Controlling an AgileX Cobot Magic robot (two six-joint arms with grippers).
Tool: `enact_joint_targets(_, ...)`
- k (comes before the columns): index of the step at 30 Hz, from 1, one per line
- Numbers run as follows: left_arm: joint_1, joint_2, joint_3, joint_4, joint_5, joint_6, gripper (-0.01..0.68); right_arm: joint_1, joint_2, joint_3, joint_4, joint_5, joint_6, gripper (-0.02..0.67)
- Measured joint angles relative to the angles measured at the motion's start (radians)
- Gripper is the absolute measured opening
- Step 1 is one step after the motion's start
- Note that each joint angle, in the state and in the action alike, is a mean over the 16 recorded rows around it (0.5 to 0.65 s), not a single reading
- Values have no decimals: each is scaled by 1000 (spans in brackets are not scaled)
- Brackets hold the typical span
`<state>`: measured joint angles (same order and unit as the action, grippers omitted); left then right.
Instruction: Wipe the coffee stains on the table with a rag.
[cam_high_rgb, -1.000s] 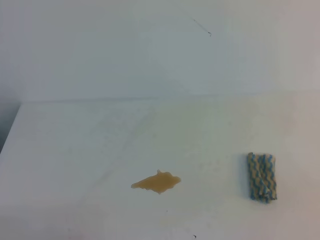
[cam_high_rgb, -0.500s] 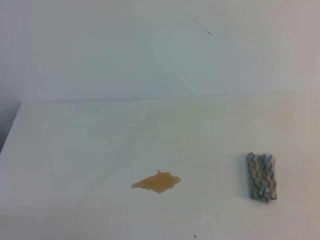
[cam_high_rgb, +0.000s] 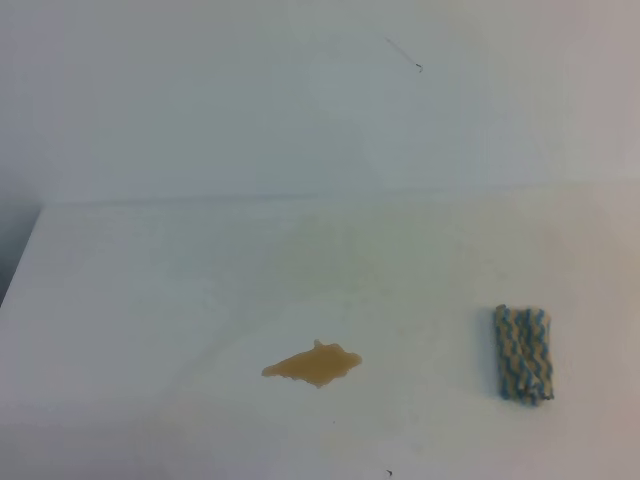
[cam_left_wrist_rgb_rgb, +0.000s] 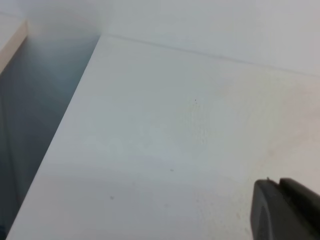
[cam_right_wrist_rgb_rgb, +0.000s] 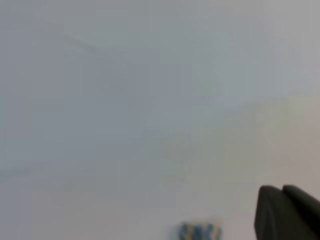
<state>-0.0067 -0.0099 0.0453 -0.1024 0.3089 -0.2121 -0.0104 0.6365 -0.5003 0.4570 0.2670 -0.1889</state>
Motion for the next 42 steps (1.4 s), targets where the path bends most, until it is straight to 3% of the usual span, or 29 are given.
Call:
enact_joint_targets(7, 0, 0, 0, 0, 0, 0, 1, 3, 112, -87, 99, 62, -125, -4)
enact_joint_targets(21, 0, -2, 0, 0, 0, 0, 1, 10, 577, -341, 107, 447, -274, 19)
enact_joint_targets(28, 0, -8, 0, 0, 0, 0, 1, 73, 771, -436, 61, 521, -242, 154)
enact_joint_targets(36, 0, -13, 0, 0, 0, 0, 0, 211, 934, -556, -132, 517, -52, 362)
enact_joint_targets(42, 0, -15, 0, 0, 0, 0, 0, 288, 1049, -651, -265, 513, 104, 434)
